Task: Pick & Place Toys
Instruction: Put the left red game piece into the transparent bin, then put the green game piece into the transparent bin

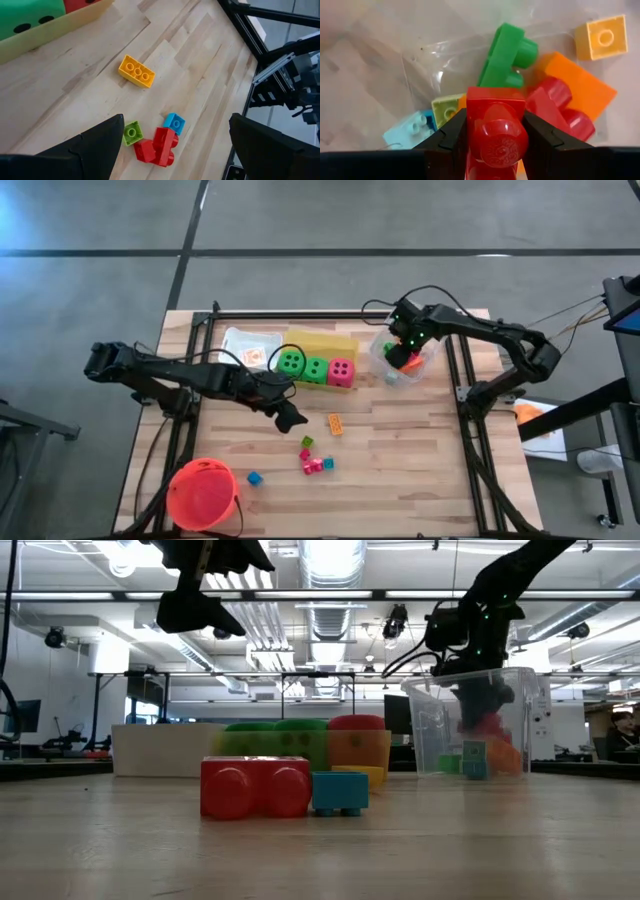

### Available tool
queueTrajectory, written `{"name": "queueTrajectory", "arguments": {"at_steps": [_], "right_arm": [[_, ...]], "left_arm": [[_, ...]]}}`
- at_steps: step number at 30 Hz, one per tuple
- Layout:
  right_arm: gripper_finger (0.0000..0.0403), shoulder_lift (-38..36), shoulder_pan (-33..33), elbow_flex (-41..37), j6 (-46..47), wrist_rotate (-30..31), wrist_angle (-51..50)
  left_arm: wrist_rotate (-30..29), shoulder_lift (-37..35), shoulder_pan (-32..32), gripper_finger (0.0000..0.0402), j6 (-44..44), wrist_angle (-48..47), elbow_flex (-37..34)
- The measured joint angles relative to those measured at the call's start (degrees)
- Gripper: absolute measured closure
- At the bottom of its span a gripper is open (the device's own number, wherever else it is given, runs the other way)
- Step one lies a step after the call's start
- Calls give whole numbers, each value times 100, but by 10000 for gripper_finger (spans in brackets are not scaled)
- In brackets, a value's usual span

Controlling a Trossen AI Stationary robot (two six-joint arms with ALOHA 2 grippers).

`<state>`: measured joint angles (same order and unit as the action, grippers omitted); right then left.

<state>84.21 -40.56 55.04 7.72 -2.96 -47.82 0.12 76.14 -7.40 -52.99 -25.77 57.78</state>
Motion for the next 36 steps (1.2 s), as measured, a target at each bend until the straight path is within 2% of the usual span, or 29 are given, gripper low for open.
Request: {"name": "queueTrajectory", "arguments": {"at_steps": [20, 22, 29, 36], "right_arm": [[278, 720, 5, 77, -135, 6, 237], [263, 757, 5, 77, -131, 2, 239], [169, 693, 5, 77, -122, 4, 274], [118, 628, 5, 88, -126, 4, 309]], "left_arm": [[-55, 0, 0, 53, -2, 6, 0], [-55, 0, -1, 53, -2, 4, 0], [-55, 0, -2, 53, -4, -42, 0], [-55, 0, -2, 53, -4, -90, 0]]}}
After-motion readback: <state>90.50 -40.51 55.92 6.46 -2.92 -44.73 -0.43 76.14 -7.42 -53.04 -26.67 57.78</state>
